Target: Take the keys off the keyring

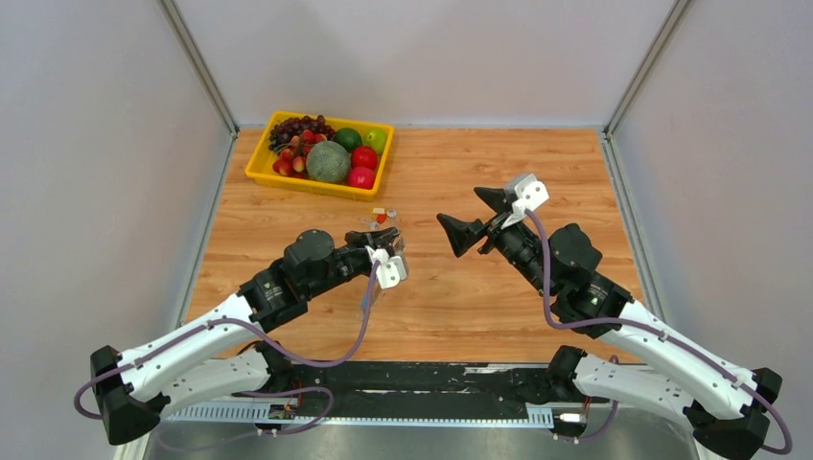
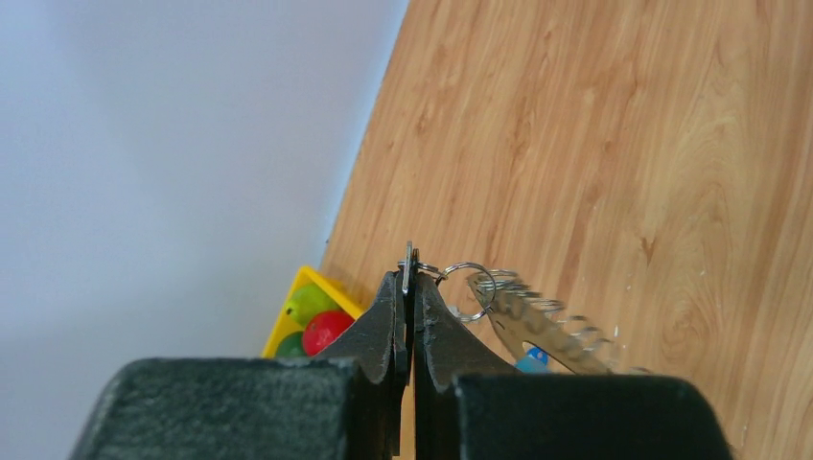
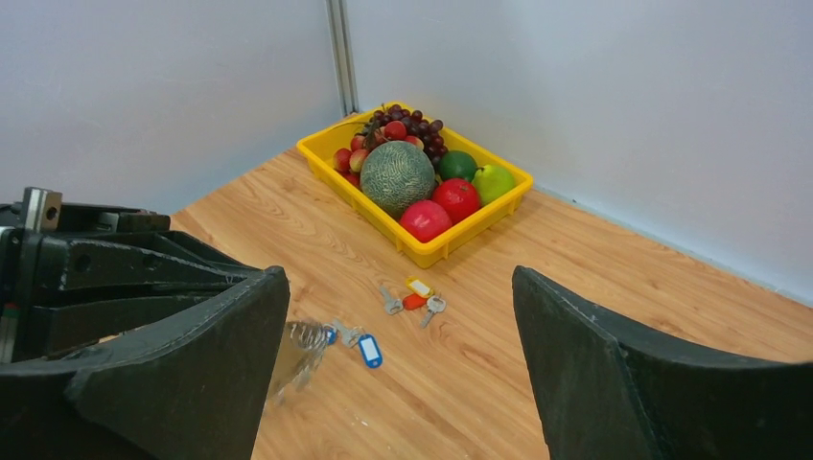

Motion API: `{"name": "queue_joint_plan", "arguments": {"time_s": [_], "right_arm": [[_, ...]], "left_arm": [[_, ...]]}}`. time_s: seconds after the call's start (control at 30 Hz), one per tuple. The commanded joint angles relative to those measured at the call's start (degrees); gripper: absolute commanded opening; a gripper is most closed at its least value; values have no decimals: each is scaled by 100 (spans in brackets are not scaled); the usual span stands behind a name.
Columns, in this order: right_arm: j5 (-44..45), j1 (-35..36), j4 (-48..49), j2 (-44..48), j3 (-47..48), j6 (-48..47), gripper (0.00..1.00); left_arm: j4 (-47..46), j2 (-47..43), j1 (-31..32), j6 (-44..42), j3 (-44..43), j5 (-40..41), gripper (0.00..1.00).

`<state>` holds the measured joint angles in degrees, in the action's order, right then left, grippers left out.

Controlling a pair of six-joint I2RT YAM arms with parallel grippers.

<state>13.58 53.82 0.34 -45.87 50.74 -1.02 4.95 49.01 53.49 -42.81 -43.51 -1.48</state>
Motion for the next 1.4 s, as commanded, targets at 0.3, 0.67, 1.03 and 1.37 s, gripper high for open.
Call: {"name": "queue_joint_plan", "arguments": {"time_s": [0.3, 0.67, 1.03, 1.37], "right_arm": [[-1543, -11, 344, 475, -678, -1081, 89], [-3104, -5, 392, 135, -1046, -1857, 61], [-3369, -5, 754, -504, -949, -1861, 37], [-3892, -6, 1144, -559, -1040, -1794, 36]], "left_arm": [[-139, -355, -113, -688, 39, -1166, 0], [57, -454, -178, -906, 13, -1541, 0], [104, -629, -189, -1056, 18, -1979, 0], [66, -714, -189, -1189, 55, -2203, 0]]}}
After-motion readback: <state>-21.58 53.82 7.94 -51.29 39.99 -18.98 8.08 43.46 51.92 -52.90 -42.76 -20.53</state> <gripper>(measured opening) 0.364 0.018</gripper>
